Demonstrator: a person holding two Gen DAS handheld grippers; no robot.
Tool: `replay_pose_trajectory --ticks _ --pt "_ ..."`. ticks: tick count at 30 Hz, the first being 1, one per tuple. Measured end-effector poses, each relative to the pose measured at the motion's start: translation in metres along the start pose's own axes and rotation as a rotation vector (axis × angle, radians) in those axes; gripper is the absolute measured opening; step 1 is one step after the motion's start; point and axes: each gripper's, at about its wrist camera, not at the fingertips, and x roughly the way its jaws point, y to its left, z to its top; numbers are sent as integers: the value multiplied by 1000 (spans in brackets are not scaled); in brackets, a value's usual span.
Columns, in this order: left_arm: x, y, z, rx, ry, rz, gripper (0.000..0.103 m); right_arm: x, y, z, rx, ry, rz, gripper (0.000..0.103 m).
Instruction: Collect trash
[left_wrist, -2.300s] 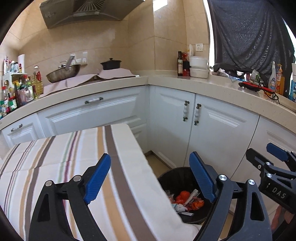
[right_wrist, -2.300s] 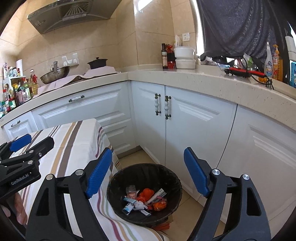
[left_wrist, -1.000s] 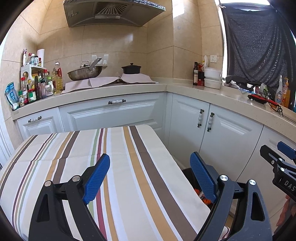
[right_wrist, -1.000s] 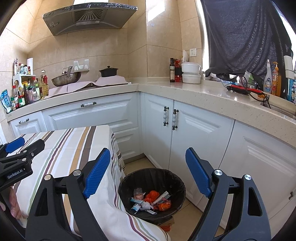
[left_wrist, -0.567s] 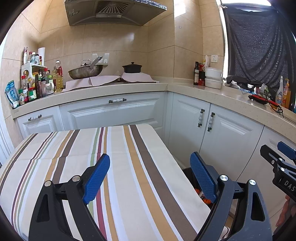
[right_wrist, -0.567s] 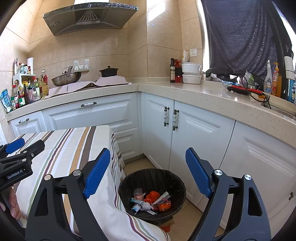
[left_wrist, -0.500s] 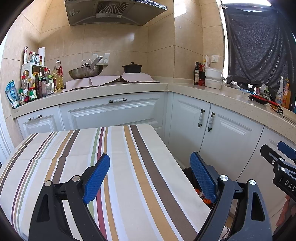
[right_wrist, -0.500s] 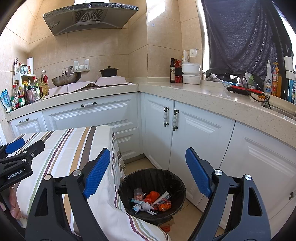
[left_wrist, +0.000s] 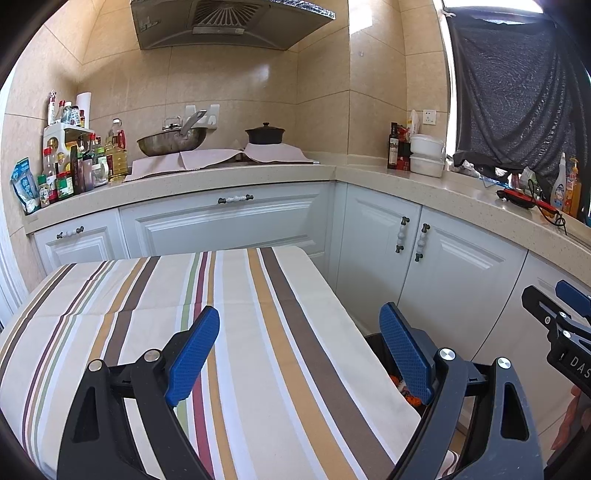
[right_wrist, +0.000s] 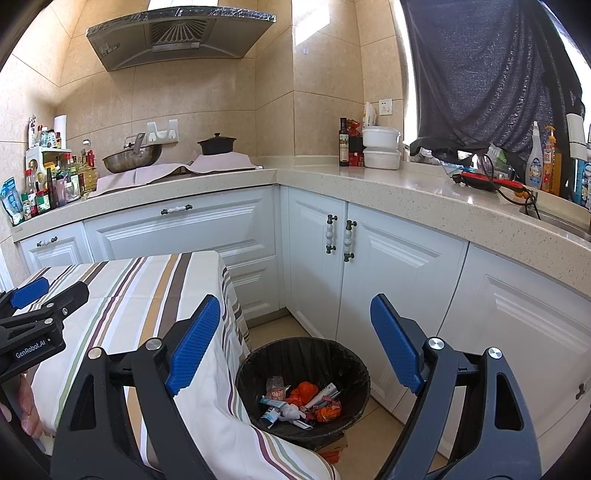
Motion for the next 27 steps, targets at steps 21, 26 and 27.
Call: replay_pose_trajectory --ticks 21,26,27 --pt "-1 2 -2 -4 4 -4 86 0 1 0 0 0 1 82" --pt "-1 3 -2 -3 4 -3 86 0 0 1 0 0 1 82" --pt "-1 3 -2 -3 5 -3 86 0 0 0 -1 0 1 82"
